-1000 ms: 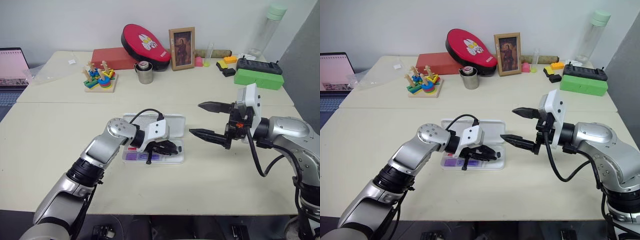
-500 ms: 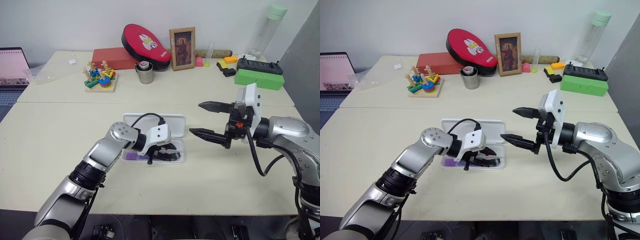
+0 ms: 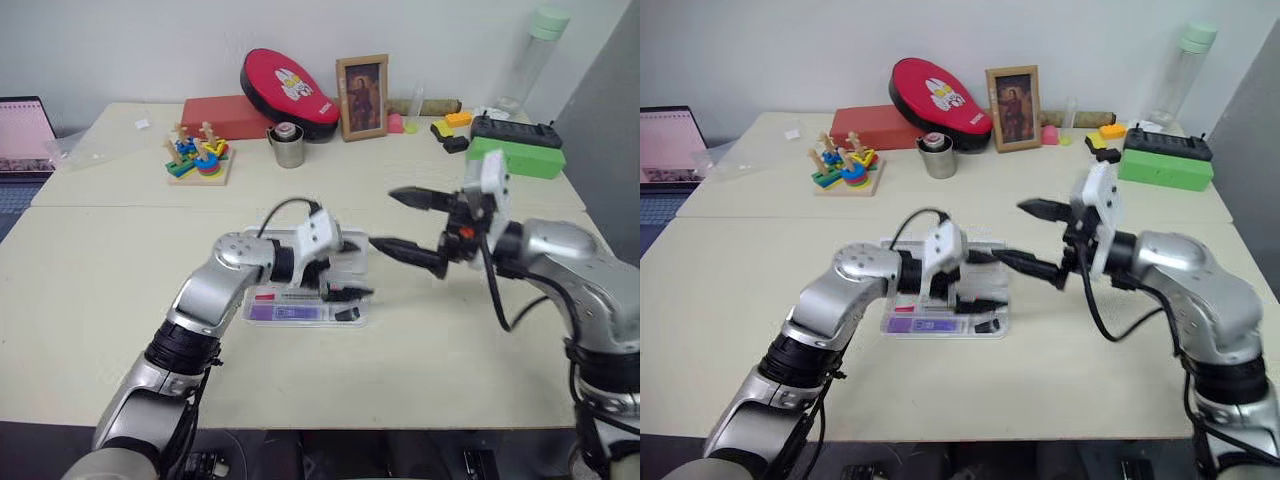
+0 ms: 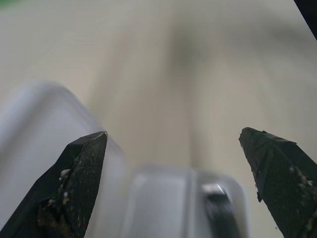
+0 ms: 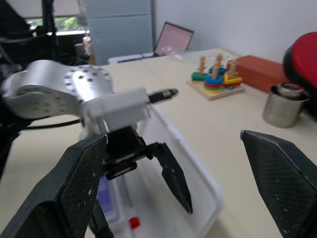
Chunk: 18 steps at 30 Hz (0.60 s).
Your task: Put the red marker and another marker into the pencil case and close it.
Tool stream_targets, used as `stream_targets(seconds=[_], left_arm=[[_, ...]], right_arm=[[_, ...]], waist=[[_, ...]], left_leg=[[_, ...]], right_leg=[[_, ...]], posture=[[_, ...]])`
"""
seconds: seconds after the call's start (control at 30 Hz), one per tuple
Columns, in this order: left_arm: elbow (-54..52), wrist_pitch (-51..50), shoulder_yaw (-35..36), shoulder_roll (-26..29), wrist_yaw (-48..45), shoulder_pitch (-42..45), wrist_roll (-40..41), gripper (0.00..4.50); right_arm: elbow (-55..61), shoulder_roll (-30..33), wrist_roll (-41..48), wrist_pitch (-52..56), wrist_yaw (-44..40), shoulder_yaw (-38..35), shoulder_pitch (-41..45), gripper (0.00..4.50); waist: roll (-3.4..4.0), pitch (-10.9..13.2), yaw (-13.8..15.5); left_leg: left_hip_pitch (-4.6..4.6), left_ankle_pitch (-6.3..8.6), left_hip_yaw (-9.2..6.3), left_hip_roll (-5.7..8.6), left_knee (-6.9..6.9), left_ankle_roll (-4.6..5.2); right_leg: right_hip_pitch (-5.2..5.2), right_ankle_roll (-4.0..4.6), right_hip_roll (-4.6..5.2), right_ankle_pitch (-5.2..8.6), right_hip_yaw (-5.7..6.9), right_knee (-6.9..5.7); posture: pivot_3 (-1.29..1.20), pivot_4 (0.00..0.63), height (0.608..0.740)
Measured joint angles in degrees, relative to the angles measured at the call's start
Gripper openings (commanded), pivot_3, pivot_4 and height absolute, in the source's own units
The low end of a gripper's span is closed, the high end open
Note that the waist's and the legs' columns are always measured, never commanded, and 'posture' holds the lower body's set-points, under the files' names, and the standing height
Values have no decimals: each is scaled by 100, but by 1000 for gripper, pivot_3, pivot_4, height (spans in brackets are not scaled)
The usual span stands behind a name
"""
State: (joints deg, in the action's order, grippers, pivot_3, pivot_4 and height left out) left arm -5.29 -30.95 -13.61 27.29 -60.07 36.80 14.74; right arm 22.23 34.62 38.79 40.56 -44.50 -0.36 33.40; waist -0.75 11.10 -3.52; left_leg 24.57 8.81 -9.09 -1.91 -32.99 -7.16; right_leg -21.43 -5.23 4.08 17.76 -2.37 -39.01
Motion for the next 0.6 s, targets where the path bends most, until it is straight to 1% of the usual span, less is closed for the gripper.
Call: stream_targets(seconds=[0.03,0.07,0.13,0.27,0.3,0.37,0.4,0.47,0.5,0.6], left_arm=[[-187,-97,295,42,161,-35,124,4472],[-377,-348,695,48,422,-200,297,4472],[-797,-678,1263,75,754,-410,585,4472],[-1488,-1127,2016,290,1201,-749,1026,4472],[-1675,-1216,2240,326,1316,-951,1138,4500],[-1944,-1281,2633,351,1521,-1340,1273,4500],[-2035,-1285,2791,371,1620,-1490,1329,4500],[-2225,-1287,3095,473,1756,-1783,1422,4500],[-2289,-1282,3210,525,1807,-1902,1455,4500],[-2320,-1196,3393,638,1894,-2117,1461,4500]], right_arm=[[-151,-42,-103,-54,10,82,92,4500],[-545,-253,-243,-160,18,192,385,4500],[-1131,-447,-456,-310,17,288,803,4500],[-1889,-727,-811,-536,-41,428,1277,4500],[-2136,-848,-894,-580,-49,493,1409,4146],[-2579,-1020,-1114,-678,-53,646,1635,3809],[-2806,-1099,-1232,-750,-54,718,1736,3489],[-3251,-1295,-1514,-872,-33,894,1931,3047],[-3445,-1388,-1645,-937,-6,980,2004,2773],[-4049,-1697,-2091,-1167,107,1213,2188,2171]], waist=[[1,0,19],[1,0,-51],[1,0,-99],[1,0,-111],[1,0,-117],[1,0,-132],[1,0,-128],[1,0,-129],[1,0,-130],[1,0,-110]], left_leg=[[0,0,1,0,1,0],[0,0,4,0,1,0],[-1,0,-2,0,4,-1],[0,0,-1,0,3,0],[-1,0,-1,0,3,0],[-3,0,-2,0,5,-1],[-3,-1,-2,0,6,-1],[-5,-1,-1,0,5,-1],[-5,-1,-1,0,6,-1],[-5,-1,-1,0,6,-1]], right_leg=[[2,0,0,0,0,3],[-2,1,0,-1,-5,2],[-2,1,0,0,0,-1],[2,1,0,-1,0,3],[1,1,0,-1,-1,2],[-1,2,0,-1,0,-1],[-2,2,0,-1,1,-3],[-1,2,0,-1,-1,-4],[-1,2,0,-1,-1,-4],[0,2,0,-1,0,-3]], posture=[[0,150,740],[0,150,740],[0,150,740],[0,150,740],[0,150,740],[0,150,740],[0,150,740],[0,150,740],[0,150,740],[0,150,740]])
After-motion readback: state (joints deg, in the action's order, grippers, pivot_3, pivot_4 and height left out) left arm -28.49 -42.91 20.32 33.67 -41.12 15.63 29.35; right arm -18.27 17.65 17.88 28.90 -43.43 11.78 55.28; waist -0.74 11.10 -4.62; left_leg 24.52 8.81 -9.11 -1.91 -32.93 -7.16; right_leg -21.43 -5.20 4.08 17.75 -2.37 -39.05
